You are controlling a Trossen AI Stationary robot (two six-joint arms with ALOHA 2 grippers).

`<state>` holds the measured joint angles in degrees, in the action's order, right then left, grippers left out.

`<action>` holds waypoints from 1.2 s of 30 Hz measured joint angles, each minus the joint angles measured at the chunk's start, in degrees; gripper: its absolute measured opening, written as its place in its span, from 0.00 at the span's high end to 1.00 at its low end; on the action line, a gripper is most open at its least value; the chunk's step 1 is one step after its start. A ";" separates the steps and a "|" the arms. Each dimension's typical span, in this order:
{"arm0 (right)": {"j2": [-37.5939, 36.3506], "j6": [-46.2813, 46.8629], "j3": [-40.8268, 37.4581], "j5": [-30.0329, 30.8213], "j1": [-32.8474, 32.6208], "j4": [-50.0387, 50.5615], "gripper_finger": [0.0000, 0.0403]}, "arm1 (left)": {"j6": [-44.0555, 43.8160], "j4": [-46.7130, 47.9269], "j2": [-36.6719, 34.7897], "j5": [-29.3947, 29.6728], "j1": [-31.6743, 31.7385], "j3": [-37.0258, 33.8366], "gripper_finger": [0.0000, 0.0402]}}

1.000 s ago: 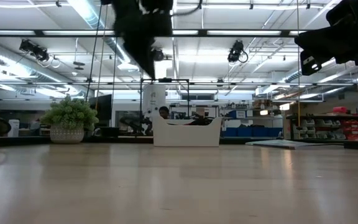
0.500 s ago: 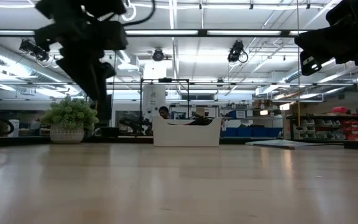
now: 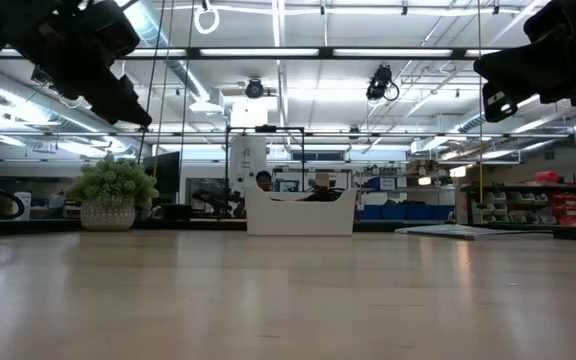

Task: Pick and place USB-C Cables
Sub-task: Return to Home Position

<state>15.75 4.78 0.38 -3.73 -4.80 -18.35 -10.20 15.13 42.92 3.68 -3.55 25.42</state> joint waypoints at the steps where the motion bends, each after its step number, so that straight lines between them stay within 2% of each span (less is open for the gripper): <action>1: 0.00 0.00 0.00 0.00 0.00 -0.01 0.89 | -0.17 -1.03 -1.85 0.89 0.00 -1.31 0.61; 9: 0.00 0.00 0.00 0.00 0.00 0.03 0.89 | 0.08 -13.73 -13.18 4.73 0.00 -10.87 0.61; 16: 0.00 -0.02 0.00 0.00 0.00 0.03 0.89 | 3.20 -20.83 -19.30 7.95 0.00 -17.58 0.61; 25: -0.01 -0.02 0.00 0.00 0.00 0.04 0.89 | 3.20 -25.19 -22.95 9.31 -0.06 -24.93 0.61; 30: 0.00 -0.02 0.00 0.00 0.00 0.12 0.89 | 3.45 -24.78 -23.15 9.20 -0.97 -24.90 0.61; 36: -0.89 -0.02 0.00 0.00 0.00 3.33 0.89 | 7.38 -29.43 -23.11 9.22 -2.37 -24.93 0.61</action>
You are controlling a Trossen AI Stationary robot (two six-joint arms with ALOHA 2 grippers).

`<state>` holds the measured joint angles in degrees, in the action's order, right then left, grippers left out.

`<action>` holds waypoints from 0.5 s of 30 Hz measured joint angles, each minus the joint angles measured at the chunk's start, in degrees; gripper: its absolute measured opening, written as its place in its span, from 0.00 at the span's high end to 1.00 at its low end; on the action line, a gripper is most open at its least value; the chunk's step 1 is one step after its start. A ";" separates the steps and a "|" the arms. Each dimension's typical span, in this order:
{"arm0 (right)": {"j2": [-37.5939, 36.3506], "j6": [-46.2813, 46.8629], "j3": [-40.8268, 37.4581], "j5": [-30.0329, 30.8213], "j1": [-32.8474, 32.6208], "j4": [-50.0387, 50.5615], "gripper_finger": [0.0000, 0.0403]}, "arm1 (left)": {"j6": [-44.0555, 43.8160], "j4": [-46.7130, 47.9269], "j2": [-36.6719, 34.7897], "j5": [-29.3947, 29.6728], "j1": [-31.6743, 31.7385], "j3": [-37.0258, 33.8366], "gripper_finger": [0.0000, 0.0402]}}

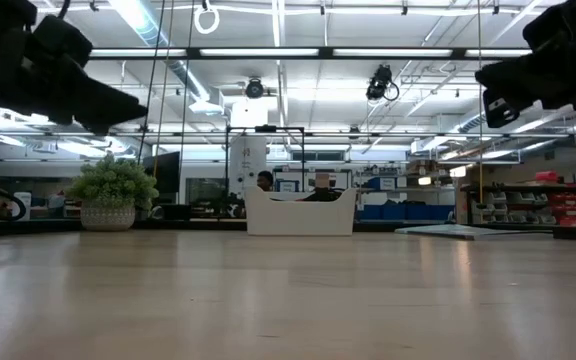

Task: Pick and place USB-C Cables
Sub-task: Return to Home Position

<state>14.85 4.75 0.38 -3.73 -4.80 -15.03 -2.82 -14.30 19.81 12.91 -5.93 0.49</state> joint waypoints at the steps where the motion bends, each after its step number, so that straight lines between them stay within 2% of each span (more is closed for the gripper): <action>1: -0.34 0.02 0.00 0.00 0.00 1.49 0.89 | 1.09 -0.98 0.00 0.01 -0.21 0.00 0.61; 7: -3.54 0.04 0.01 0.32 -0.02 13.95 0.89 | 6.00 -2.23 0.02 -0.03 -0.75 -0.02 0.61; 15: -5.95 0.04 0.04 1.60 0.00 13.82 0.89 | 8.96 -2.59 0.02 -5.42 -0.84 -0.02 0.61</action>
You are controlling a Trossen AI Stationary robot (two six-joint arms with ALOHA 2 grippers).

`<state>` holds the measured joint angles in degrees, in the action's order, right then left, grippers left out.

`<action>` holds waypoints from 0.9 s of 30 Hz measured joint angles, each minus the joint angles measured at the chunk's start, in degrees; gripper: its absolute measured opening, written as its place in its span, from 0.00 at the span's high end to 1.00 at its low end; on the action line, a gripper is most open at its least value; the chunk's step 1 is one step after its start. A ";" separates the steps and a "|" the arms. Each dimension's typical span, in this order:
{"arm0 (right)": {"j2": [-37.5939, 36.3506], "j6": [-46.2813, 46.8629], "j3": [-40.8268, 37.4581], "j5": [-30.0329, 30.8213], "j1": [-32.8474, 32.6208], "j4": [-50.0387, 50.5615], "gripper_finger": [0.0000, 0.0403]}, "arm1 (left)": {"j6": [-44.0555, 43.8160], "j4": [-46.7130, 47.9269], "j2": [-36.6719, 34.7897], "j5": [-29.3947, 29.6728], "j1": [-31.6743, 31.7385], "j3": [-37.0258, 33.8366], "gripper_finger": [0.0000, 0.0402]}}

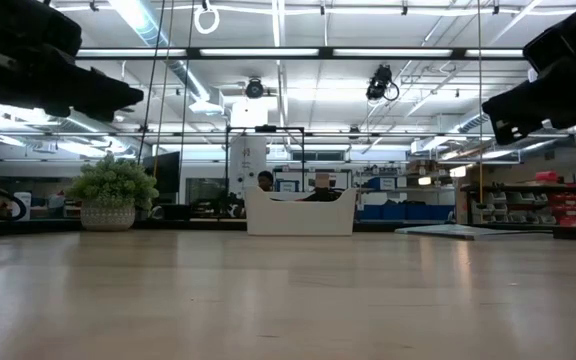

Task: Pick and place USB-C Cables
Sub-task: Return to Home Position

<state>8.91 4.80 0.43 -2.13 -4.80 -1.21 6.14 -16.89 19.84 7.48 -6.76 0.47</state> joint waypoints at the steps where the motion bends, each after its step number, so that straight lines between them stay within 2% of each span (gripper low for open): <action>1: -0.32 -0.01 0.00 0.00 0.00 0.06 0.89 | 0.40 -0.03 0.00 -0.19 0.00 0.00 0.61; 9: -0.70 -0.02 0.00 0.02 0.00 0.00 0.89 | 3.53 -0.79 0.00 -0.15 0.02 -0.02 0.61; 17: -0.70 -0.02 0.00 0.09 -0.02 0.02 0.89 | 7.87 -6.77 0.02 0.35 0.22 -0.04 0.61; 27: -0.70 -0.02 -0.02 0.09 0.00 -0.01 0.89 | -9.50 -6.88 0.02 0.35 0.22 -0.04 0.61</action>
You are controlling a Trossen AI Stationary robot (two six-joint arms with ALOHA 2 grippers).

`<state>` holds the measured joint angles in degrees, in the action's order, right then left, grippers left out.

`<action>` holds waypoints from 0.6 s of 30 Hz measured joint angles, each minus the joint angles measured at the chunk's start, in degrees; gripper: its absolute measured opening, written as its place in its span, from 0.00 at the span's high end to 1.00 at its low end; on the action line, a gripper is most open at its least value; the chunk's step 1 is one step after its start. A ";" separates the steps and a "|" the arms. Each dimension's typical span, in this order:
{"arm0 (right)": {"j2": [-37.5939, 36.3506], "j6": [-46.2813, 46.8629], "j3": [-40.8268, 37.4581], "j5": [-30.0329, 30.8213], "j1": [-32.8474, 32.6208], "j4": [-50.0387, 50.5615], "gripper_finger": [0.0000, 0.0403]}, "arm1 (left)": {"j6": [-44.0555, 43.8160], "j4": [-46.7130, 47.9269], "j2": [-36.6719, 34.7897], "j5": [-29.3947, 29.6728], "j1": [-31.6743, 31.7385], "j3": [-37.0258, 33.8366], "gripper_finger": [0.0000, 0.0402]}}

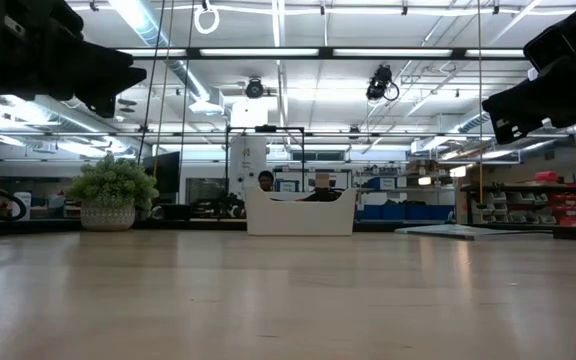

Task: Pick and place USB-C Cables
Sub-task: Return to Home Position

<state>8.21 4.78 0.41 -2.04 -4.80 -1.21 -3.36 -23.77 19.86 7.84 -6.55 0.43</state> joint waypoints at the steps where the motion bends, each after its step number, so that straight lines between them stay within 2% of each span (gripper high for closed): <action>1: 0.00 0.00 0.00 0.00 0.00 0.00 0.89 | -0.78 0.00 0.00 0.00 0.00 0.00 0.61; 18: 0.00 0.00 0.00 0.00 -0.01 0.00 0.89 | -1.50 0.03 0.00 0.00 0.00 0.00 0.61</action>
<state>8.21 4.78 0.40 -2.04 -4.81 -1.21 -4.86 -23.75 19.86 7.84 -6.55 0.43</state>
